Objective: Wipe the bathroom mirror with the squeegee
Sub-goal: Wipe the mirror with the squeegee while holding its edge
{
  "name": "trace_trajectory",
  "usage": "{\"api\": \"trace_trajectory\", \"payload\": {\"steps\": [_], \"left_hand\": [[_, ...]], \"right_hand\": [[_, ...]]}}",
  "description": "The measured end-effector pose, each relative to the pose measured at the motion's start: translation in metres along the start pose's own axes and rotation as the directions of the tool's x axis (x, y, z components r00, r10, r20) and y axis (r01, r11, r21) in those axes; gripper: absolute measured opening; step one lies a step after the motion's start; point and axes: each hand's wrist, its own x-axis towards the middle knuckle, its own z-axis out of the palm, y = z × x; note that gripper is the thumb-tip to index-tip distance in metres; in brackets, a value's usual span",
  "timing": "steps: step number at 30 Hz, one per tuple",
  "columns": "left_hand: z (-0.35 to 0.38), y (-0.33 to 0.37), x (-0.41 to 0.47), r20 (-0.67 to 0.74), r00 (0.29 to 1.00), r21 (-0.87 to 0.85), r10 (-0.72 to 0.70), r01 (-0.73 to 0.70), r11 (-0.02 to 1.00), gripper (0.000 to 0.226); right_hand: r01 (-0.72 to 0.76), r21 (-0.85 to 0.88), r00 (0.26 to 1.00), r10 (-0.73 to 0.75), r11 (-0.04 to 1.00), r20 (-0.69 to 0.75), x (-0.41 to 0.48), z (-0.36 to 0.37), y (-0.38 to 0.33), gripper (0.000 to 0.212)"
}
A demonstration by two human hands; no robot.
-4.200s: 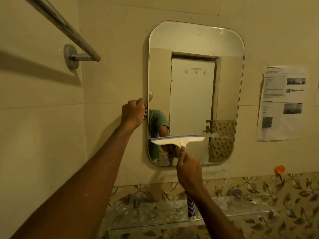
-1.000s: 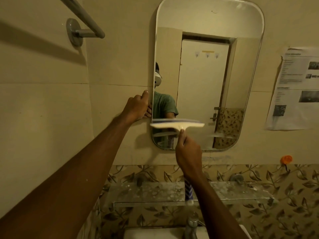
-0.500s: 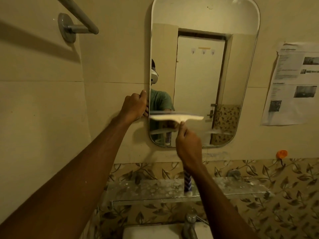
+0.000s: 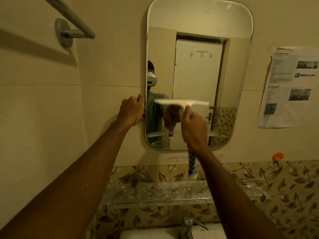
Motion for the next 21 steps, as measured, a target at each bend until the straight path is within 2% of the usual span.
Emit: {"api": "trace_trajectory", "payload": {"steps": [2,4,8,12,15,18,21], "left_hand": [[0.000,0.000,-0.001,-0.010,1.000,-0.003,0.012,-0.012,1.000,0.052],[0.001,-0.001,0.000,-0.027,1.000,0.005,0.013,-0.013,1.000,0.050],[0.004,-0.005,0.001,-0.040,0.999,0.031,0.000,0.002,1.000,0.051],[-0.001,0.003,0.004,0.006,0.999,0.051,-0.033,0.032,0.998,0.049],[-0.014,0.016,0.012,0.027,0.998,0.121,-0.049,0.045,0.992,0.052],[-0.031,0.039,0.027,-0.106,0.994,0.078,0.006,0.003,0.997,0.049],[-0.041,0.070,0.045,-0.190,0.978,0.030,0.087,-0.083,0.996,0.043]], "right_hand": [[0.053,-0.015,0.997,-0.054,0.999,-0.058,0.040,-0.008,-0.024,0.047],[0.047,-0.039,0.998,-0.049,0.998,-0.045,0.055,-0.009,-0.030,0.048],[-0.040,-0.035,0.996,0.042,0.999,0.080,-0.003,0.006,0.019,0.048],[-0.093,-0.153,0.988,0.110,0.984,0.108,-0.038,0.002,0.041,0.051],[-0.013,-0.010,0.999,0.014,1.000,0.049,-0.005,-0.020,0.021,0.045],[0.071,0.036,0.995,-0.068,0.997,-0.068,0.059,-0.049,-0.012,0.049],[0.104,0.034,0.987,-0.099,0.994,-0.127,0.124,-0.076,-0.048,0.052]]}}
